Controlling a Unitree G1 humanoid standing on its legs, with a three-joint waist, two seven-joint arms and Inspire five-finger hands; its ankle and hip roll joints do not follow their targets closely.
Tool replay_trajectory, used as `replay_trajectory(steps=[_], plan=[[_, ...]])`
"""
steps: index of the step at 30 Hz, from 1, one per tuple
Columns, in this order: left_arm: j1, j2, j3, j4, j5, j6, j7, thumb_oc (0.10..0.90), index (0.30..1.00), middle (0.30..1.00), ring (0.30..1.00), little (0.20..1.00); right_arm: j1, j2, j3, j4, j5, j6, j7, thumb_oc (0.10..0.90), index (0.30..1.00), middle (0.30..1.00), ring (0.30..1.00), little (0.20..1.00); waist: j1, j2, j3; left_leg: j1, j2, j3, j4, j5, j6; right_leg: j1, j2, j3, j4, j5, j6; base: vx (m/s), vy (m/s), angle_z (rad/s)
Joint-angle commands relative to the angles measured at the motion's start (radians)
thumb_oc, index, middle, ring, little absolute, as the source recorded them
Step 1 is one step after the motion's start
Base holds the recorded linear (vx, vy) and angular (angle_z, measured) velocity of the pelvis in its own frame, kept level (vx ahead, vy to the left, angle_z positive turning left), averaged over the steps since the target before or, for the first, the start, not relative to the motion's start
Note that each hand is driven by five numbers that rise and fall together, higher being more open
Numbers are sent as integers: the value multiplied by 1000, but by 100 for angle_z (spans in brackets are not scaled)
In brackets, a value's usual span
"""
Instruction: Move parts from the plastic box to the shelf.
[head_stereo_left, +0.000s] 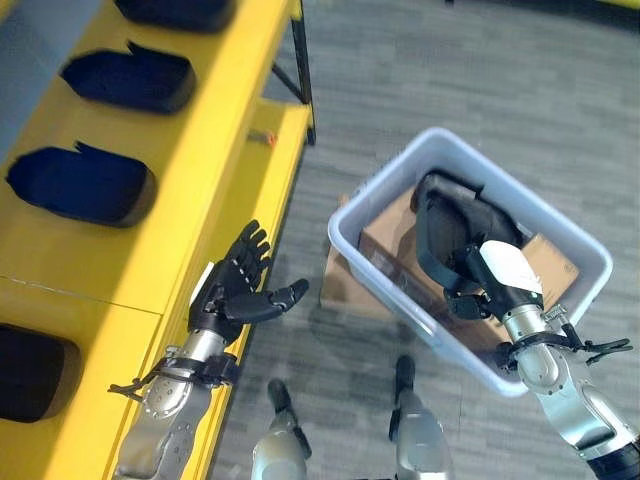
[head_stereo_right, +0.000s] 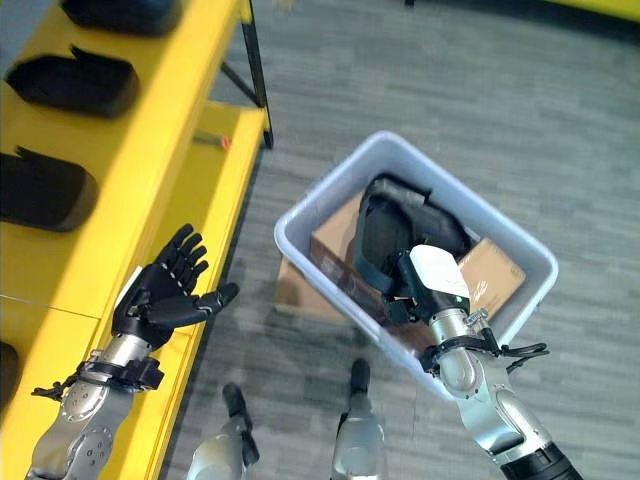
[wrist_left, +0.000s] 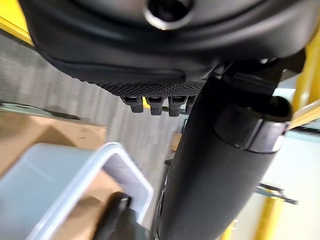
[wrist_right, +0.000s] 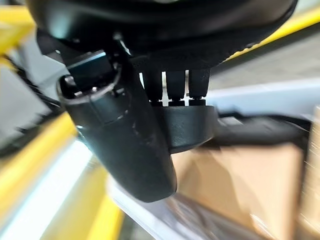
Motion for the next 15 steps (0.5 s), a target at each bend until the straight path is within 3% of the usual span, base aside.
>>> replay_trajectory(steps=[1, 8, 15], plan=[[-40, 35, 41, -52, -4, -45, -41, 900, 1000, 1000, 1000, 1000, -83, -34, -60, -102, -1, -143, -26, 400, 300, 300, 300, 300, 20, 10, -125, -13, -41, -54, 1, -60, 60, 12, 110, -16, 86, -180, -61, 225, 30, 10], [-31, 24, 70, -28, -5, -30, -58, 900, 1000, 1000, 1000, 1000, -116, -50, -78, -137, 24, -241, 82, 400, 300, 300, 300, 300, 39, -1, -209, 23, -25, -74, -8, -56, 45, 109, 109, -51, 40, -179, -63, 133, 109, 11], [-4, 22, 103, -36, -17, -34, -76, 900, 1000, 1000, 1000, 1000, -126, -46, -92, -156, 13, -261, 105, 400, 300, 300, 300, 300, 58, -2, -227, 33, -45, -79, -8, -71, 51, 132, 101, -69, 19, -164, -52, 12, 65, 5]])
